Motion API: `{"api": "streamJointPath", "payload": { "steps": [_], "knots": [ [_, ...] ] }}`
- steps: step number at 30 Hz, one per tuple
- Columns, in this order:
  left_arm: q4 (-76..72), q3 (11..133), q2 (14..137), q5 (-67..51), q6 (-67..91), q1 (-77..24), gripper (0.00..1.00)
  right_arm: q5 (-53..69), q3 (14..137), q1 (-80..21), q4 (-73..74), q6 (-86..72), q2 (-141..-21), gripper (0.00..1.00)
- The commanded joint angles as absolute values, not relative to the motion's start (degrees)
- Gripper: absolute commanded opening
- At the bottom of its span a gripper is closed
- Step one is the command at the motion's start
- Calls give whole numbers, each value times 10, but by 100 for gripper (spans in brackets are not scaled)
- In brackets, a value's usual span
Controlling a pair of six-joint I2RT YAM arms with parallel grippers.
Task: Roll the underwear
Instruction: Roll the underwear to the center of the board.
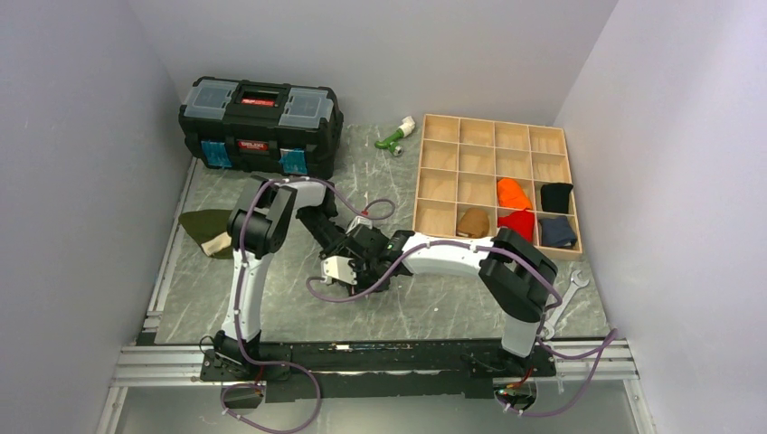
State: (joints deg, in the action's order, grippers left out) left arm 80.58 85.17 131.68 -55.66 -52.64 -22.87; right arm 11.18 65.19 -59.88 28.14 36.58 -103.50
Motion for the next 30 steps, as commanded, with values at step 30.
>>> {"api": "streamJointPath", "payload": {
  "steps": [30],
  "knots": [
    [419,535,770,-386,-326,-4,52,473,969,-458,677,458,-1255,0]
  ]
}}
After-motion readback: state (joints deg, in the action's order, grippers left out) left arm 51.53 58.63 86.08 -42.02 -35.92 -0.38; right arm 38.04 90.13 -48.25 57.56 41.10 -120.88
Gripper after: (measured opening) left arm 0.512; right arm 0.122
